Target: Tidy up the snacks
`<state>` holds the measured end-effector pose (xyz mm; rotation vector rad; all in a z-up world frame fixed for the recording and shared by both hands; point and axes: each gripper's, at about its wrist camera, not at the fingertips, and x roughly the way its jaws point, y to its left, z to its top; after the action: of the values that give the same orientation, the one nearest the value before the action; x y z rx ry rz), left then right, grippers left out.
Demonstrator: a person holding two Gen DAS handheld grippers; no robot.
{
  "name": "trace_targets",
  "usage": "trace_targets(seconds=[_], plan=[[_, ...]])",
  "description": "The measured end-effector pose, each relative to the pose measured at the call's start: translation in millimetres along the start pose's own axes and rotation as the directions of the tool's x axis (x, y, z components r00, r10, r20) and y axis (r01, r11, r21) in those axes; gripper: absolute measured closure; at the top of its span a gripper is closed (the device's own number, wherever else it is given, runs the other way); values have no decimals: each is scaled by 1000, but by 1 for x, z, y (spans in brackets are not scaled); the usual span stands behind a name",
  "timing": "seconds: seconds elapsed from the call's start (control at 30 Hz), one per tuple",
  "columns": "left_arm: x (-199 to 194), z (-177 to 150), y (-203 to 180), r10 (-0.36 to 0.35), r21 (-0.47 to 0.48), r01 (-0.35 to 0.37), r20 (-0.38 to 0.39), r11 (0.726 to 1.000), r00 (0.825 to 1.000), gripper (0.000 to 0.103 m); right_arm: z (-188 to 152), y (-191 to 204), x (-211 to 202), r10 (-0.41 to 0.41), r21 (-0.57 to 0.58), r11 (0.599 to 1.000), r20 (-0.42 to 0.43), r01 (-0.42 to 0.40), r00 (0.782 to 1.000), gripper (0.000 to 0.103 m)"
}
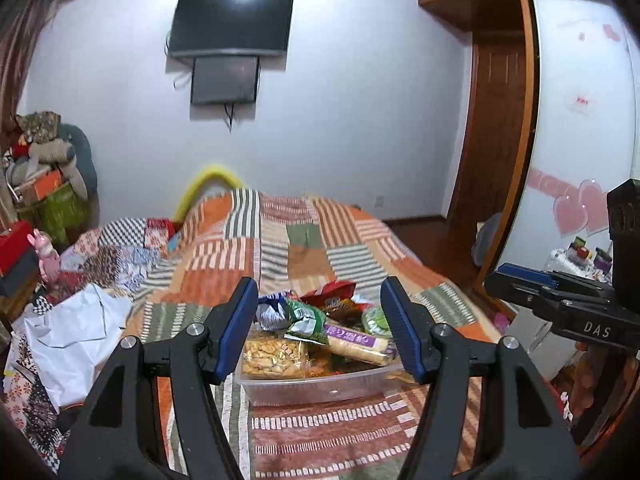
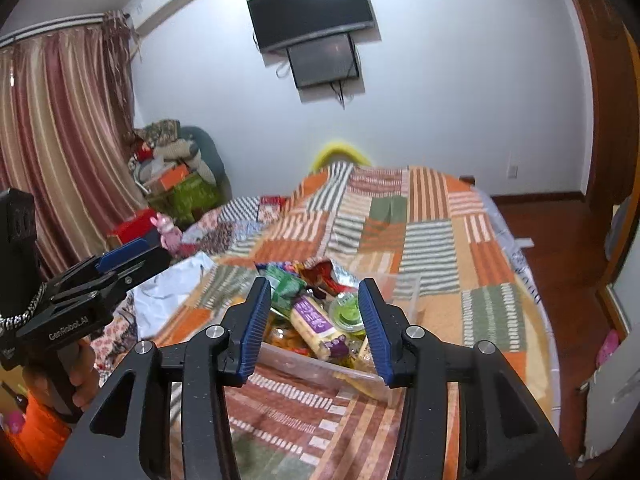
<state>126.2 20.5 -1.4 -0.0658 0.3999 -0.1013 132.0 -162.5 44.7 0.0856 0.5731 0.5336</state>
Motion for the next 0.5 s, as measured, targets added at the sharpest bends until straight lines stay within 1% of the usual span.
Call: trace_targets(seconds=[0.1, 0.2, 0.23, 0.3, 0.33, 0.37, 0.47, 0.5], plan=[[-23, 1, -5, 17, 4, -17, 35, 1000, 999, 40, 2, 8, -20, -7, -13, 1000, 43, 8, 999, 49], [-40, -1, -9, 20, -5, -20, 57, 1000, 998, 40, 1, 16, -38, -7, -24, 1000, 82, 9, 997, 45], [-44, -2, -10, 16, -8, -16, 62, 1000, 998, 38, 1, 17, -41, -7, -26, 1000, 87, 9, 996, 44], [-53, -5, -12, 21, -10, -21, 74, 1000, 997, 30, 0, 21, -48, -6, -32, 999, 102, 9, 995, 39], [-58, -7, -16, 29, -5, -29, 82, 1000, 996, 24, -1, 22, -51, -5, -34, 999, 106, 8, 994, 37], [-61, -8, -17, 34, -1, -34, 85, 999, 996, 20, -1, 24, -53, -4, -37, 999, 112, 8, 994, 33], [-68, -10, -22, 38, 6, -38, 90, 999, 995, 18, -2, 26, -57, -10, -46, 999, 126, 16, 992, 28], [-70, -11, -23, 36, 5, -37, 91, 999, 995, 16, -3, 25, -58, -11, -47, 999, 129, 17, 992, 23]])
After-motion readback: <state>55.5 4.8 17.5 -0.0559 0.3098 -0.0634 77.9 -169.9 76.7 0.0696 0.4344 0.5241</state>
